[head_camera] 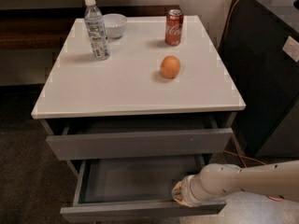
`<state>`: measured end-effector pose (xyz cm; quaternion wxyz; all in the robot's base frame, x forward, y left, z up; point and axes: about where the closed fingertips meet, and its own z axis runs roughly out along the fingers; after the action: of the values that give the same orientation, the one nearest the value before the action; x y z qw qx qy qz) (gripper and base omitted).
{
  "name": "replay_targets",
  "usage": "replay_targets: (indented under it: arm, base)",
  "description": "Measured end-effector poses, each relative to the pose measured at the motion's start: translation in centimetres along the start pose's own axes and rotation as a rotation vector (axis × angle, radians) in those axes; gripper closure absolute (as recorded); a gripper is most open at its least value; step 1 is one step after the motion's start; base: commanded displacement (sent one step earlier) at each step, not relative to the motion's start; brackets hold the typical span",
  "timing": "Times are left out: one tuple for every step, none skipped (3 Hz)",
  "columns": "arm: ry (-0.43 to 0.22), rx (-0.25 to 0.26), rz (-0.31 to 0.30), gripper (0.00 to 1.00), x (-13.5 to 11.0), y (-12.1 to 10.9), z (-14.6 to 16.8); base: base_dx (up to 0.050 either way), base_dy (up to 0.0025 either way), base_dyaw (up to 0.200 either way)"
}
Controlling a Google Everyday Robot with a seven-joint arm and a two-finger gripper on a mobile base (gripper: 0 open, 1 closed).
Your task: Place coke can into middle drawer
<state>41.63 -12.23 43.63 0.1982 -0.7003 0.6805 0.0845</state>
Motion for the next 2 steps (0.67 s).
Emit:
replay_targets:
  arm:
    - [-0.017,-0.029,-0.009,1.00,-0.9,1.5,0.2]
    - [-0.019,-0.055,-0.019,1.00,-1.2,2.9,0.2]
  base:
    - [0.000,0.00000,0.000]
    - [0.000,0.00000,0.000]
